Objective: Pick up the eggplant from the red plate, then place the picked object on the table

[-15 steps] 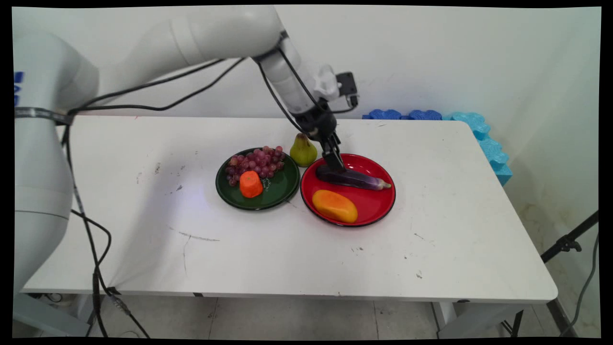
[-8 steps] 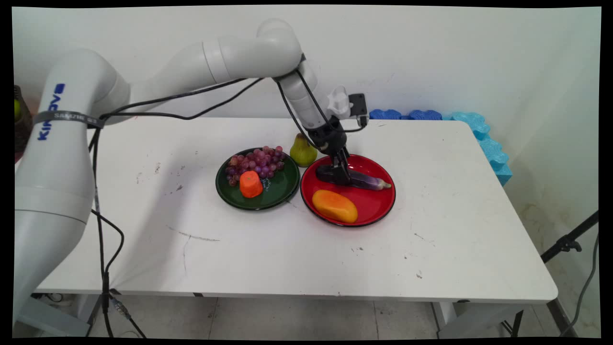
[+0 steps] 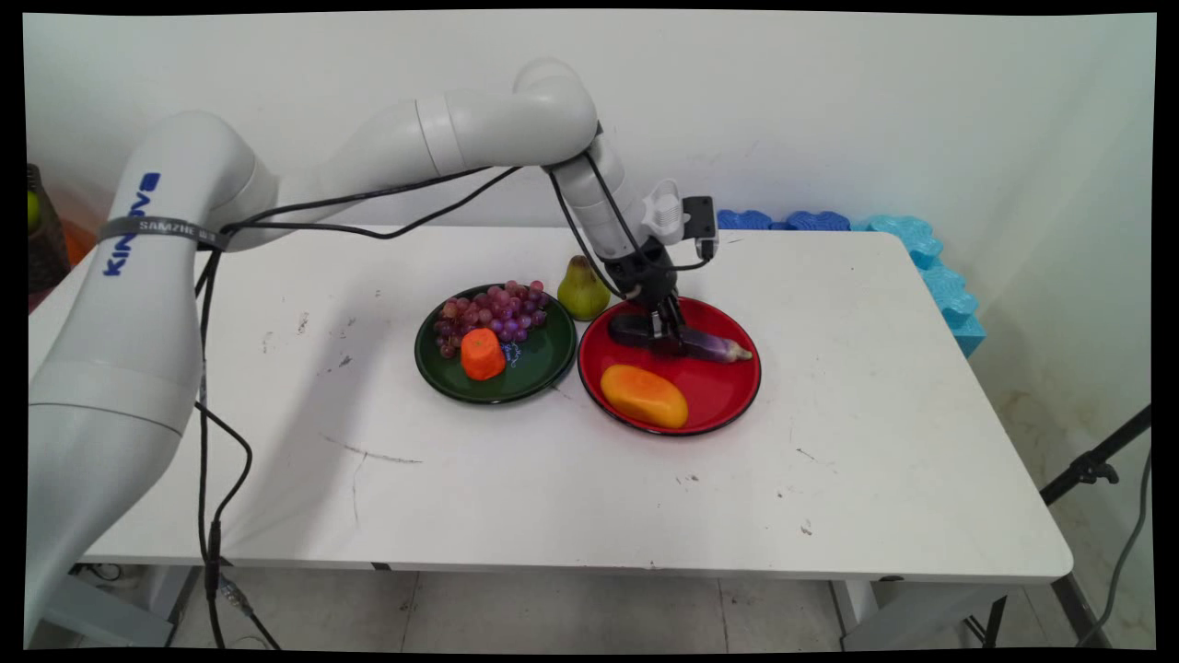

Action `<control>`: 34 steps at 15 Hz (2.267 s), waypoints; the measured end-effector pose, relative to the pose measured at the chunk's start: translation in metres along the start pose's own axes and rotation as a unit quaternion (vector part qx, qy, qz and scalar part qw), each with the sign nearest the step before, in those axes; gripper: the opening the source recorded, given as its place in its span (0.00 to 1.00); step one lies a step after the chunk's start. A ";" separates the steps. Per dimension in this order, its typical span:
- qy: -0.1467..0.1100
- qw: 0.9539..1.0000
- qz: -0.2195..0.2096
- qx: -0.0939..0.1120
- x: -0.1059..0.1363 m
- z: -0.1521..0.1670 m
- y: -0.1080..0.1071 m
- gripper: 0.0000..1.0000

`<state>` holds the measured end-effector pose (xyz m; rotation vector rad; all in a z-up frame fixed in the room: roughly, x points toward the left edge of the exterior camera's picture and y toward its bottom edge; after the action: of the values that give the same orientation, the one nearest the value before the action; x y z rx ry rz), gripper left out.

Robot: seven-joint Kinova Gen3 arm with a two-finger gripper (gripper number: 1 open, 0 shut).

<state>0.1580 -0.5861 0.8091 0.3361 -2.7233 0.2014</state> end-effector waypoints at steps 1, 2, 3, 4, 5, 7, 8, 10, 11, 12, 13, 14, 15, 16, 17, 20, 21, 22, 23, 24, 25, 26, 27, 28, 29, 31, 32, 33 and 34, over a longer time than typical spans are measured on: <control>0.001 1.000 0.002 0.002 0.001 0.000 -0.001 0.00; 0.002 1.000 0.003 0.003 0.002 0.000 -0.002 0.00; 0.003 1.000 0.003 0.004 0.003 -0.001 -0.002 0.00; 0.004 1.000 0.003 0.006 0.004 -0.003 -0.002 0.00; 0.006 1.000 0.002 0.009 0.006 -0.007 -0.001 0.00; 0.013 1.000 -0.006 0.016 0.009 -0.018 0.002 0.00; 0.016 1.000 -0.009 0.020 0.011 -0.025 0.005 0.00; 0.024 0.999 -0.015 0.029 0.015 -0.043 0.011 0.00; 0.029 0.999 -0.019 0.033 0.017 -0.054 0.016 0.00; 0.034 0.998 -0.021 0.037 0.018 -0.064 0.020 0.00; 0.040 0.998 -0.024 0.042 0.020 -0.076 0.026 0.00; 0.046 0.998 -0.026 0.047 0.022 -0.088 0.032 0.00; 0.051 0.997 -0.029 0.051 0.022 -0.102 0.039 0.00; 0.056 0.996 -0.032 0.054 0.022 -0.113 0.045 0.00; 0.059 0.996 -0.034 0.055 0.022 -0.121 0.050 0.00; 0.068 0.995 -0.051 0.059 0.015 -0.158 0.076 0.00; 0.068 0.994 -0.056 0.058 0.011 -0.167 0.085 0.00; 0.067 0.994 -0.063 0.057 0.004 -0.177 0.096 0.00; 0.064 0.994 -0.070 0.056 -0.002 -0.183 0.105 0.00; 0.059 0.994 -0.077 0.053 -0.011 -0.189 0.116 0.00; 0.053 0.994 -0.084 0.051 -0.021 -0.192 0.127 0.00; 0.047 0.994 -0.091 0.048 -0.032 -0.193 0.138 0.00; 0.041 0.993 -0.096 0.046 -0.040 -0.192 0.147 0.00; 0.035 0.993 -0.102 0.043 -0.050 -0.190 0.156 0.00; 0.029 0.993 -0.108 0.042 -0.060 -0.185 0.164 0.00; 0.019 0.992 -0.117 0.040 -0.075 -0.175 0.176 0.00; 0.015 0.992 -0.122 0.039 -0.082 -0.168 0.181 0.00; 0.012 0.991 -0.126 0.038 -0.088 -0.162 0.184 0.00; 0.009 0.991 -0.130 0.036 -0.093 -0.154 0.189 0.00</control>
<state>0.2478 -0.3572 0.8952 0.7001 -2.6260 0.2274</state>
